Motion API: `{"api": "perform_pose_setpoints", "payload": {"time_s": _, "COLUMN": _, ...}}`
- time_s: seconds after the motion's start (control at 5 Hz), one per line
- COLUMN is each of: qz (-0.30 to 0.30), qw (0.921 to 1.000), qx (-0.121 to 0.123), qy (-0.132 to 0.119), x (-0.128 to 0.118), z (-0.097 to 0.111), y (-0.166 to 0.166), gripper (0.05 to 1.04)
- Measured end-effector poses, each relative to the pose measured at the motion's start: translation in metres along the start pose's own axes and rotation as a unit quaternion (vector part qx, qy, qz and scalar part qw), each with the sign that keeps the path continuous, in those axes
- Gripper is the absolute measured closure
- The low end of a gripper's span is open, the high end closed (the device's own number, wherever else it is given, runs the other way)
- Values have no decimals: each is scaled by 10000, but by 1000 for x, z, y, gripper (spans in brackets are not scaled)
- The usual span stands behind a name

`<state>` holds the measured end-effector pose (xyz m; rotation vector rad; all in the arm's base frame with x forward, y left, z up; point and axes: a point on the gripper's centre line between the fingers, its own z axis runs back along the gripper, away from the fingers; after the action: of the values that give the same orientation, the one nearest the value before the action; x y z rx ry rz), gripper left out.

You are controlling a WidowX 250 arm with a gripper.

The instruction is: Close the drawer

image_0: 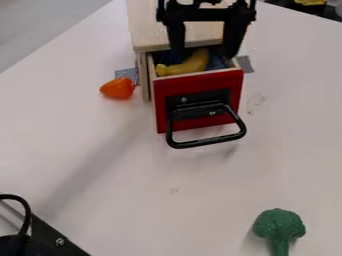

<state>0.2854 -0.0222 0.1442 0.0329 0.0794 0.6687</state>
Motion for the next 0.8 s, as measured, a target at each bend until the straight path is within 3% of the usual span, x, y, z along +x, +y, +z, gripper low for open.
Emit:
{"api": "perform_pose_setpoints", "payload": {"time_s": 0.2, "qz": -122, "qw": 9990, "qx": 380, "qy": 199, "x": -10, "z": -36, "y": 5, "gripper": 85}}
{"api": "perform_pose_setpoints", "payload": {"time_s": 0.4, "qz": 5, "qw": 9959, "qx": 802, "qy": 428, "x": 5, "z": -81, "y": 15, "gripper": 85}}
{"api": "perform_pose_setpoints", "payload": {"time_s": 0.6, "qz": 206, "qw": 9944, "qx": 915, "qy": 481, "x": 18, "z": -88, "y": 25, "gripper": 85}}
{"api": "perform_pose_setpoints", "payload": {"time_s": 0.8, "qz": 238, "qw": 9948, "qx": 880, "qy": 451, "x": 22, "z": -84, "y": 23, "gripper": 85}}
